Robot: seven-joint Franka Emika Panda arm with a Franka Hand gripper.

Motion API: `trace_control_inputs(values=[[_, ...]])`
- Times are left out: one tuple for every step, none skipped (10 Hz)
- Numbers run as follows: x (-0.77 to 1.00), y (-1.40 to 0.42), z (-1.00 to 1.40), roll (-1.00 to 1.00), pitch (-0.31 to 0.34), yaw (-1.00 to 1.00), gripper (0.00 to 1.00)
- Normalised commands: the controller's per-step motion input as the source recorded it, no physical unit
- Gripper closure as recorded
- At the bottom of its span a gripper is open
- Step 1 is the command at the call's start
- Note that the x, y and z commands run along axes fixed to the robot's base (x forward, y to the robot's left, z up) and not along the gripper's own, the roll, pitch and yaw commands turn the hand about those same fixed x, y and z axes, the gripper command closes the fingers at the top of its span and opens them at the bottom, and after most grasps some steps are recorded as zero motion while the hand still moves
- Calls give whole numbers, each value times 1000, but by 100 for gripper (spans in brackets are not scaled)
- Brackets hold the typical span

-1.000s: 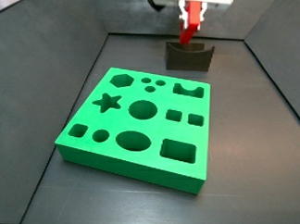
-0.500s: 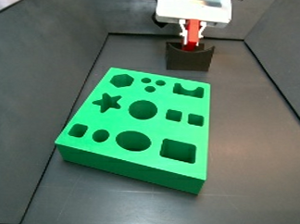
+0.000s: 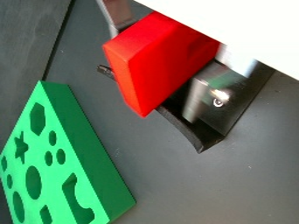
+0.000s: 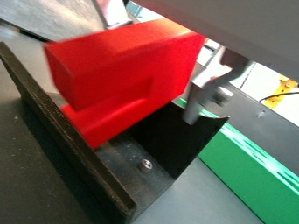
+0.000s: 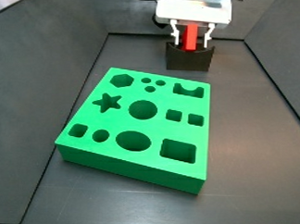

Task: Pick up the double-square object. Move up. Rotate the double-square object. Place the double-square object on the fixture. Regrasp the double-square object. Move to above the board. Insert the double-square object.
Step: Regrasp the double-square object.

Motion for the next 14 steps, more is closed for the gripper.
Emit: trace_control_inputs(values=[[0, 0, 1000, -29, 19, 8, 0], [-2, 0, 1000, -25, 20, 12, 0], [-21, 1, 1000, -1, 32, 18, 0], [-26, -4, 1000, 26, 39, 12, 0], [-34, -1, 1000, 41, 45, 8, 0], [-35, 0, 908, 44, 52, 3, 0], [-32, 2, 605, 49, 59, -10, 0], [-28, 6, 419, 51, 66, -16, 0], [-24, 5, 232, 52, 69, -20, 0], [-106, -840, 696, 1000, 52, 14, 0], [-97, -808, 658, 1000, 50, 14, 0], [-110, -689, 561, 1000, 40, 13, 0], [-121, -533, 384, 1000, 31, 12, 0], [-90, -317, 121, 1000, 26, 12, 0]])
